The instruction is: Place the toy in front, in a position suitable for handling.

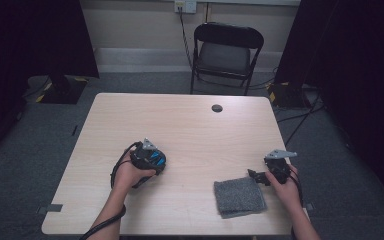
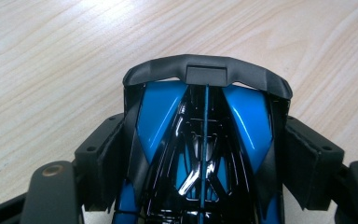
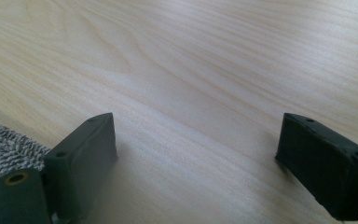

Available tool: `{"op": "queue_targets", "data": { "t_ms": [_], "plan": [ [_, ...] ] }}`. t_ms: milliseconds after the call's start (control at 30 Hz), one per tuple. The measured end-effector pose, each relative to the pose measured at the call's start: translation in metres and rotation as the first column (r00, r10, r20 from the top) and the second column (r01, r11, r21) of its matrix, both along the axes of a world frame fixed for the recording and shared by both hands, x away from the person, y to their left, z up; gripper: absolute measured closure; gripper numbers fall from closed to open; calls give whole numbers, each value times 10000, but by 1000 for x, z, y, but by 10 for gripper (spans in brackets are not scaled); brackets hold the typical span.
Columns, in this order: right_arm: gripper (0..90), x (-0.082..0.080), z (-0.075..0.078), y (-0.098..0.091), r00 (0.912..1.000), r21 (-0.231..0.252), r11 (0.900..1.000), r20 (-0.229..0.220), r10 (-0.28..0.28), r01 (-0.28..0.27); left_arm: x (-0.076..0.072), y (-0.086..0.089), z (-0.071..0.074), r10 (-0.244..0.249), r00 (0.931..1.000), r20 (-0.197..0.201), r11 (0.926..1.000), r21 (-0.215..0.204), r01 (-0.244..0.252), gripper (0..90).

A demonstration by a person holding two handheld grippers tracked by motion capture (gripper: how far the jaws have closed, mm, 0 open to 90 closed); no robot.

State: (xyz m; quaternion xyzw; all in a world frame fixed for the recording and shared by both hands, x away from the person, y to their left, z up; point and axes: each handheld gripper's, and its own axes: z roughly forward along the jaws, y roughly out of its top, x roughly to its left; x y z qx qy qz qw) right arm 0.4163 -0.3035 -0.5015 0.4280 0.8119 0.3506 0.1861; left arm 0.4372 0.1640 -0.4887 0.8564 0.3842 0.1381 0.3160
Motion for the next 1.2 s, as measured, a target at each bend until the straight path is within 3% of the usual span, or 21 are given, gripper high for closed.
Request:
{"op": "queue_targets", "data": {
  "t_ms": [100,300,500,567,700,1200],
  "plan": [
    [108,0,0,0,10000,9,10000,-8,-3,3,-1,1,1,164,9999,37,9998,93,-164,247],
    [108,0,0,0,10000,20,10000,-12,8,-8,-2,6,7,308,9995,66,9992,-270,-307,249],
    [108,1,0,0,10000,15,10000,-6,15,-15,-3,8,14,315,9993,193,9990,-333,-309,251],
    [108,0,0,0,10000,14,10000,-7,13,-13,-4,10,17,395,9991,122,9973,-631,-387,252],
    [108,0,0,0,10000,13,10000,-7,14,-14,-6,13,22,413,9991,112,9964,-746,-404,252],
    [108,1,0,0,10000,22,10000,-3,16,-16,-1,10,51,552,9962,678,9895,-1374,-454,254]
  ]
}}
